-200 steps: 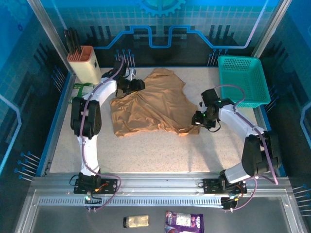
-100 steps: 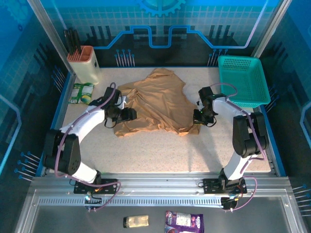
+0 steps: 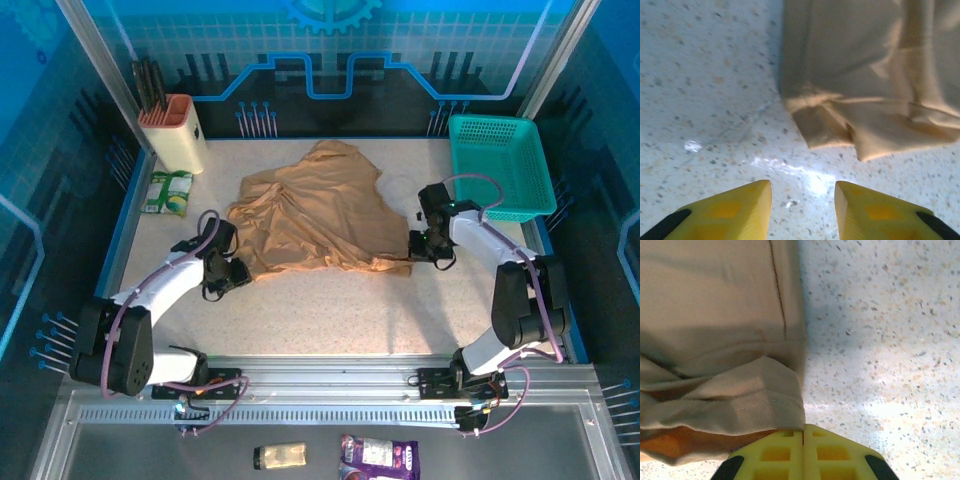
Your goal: Fold the inside-out t-shirt
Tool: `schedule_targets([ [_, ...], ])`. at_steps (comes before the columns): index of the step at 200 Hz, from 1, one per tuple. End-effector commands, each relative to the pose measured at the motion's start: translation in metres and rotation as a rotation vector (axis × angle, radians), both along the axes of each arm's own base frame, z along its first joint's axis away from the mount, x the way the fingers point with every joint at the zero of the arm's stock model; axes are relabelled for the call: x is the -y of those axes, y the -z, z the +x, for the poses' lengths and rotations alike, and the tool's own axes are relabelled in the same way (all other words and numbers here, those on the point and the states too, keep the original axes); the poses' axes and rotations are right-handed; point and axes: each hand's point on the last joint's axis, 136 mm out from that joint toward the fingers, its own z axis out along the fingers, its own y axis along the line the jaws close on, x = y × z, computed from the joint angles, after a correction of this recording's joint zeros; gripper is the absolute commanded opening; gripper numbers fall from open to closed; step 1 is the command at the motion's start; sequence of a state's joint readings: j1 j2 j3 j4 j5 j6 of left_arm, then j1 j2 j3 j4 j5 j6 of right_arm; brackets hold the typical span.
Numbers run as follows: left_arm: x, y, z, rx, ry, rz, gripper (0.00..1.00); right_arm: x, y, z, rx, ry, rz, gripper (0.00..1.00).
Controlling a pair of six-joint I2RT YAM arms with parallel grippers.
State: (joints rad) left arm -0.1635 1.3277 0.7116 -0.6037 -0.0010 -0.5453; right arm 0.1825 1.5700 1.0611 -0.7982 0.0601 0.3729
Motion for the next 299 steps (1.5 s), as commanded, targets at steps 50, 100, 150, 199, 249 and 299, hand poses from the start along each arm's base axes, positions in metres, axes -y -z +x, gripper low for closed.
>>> schedule_targets([
  [50,-0.013,0.008,0.036,0.004,0.028,0.088,0.37,0.011,-0.005,-0.012,-0.023,0.022,-0.012,0.00],
  [100,-0.007,0.028,0.041,-0.076,0.051,0.061,0.30,0.012,-0.009,-0.012,-0.023,0.027,-0.016,0.00],
  [150,-0.007,0.035,0.039,-0.115,0.042,0.066,0.31,0.016,-0.021,-0.013,0.002,0.039,-0.023,0.00],
  [199,-0.017,-0.009,0.048,0.002,0.058,0.118,0.05,0.021,-0.063,-0.007,0.123,0.069,-0.035,0.00],
  [249,-0.023,-0.168,0.056,0.404,0.098,0.117,0.00,0.046,-0.190,-0.017,0.472,0.127,-0.066,0.00],
  [299,-0.043,-0.376,0.015,0.962,0.066,0.203,0.00,0.076,-0.378,-0.078,1.047,0.195,-0.093,0.00],
])
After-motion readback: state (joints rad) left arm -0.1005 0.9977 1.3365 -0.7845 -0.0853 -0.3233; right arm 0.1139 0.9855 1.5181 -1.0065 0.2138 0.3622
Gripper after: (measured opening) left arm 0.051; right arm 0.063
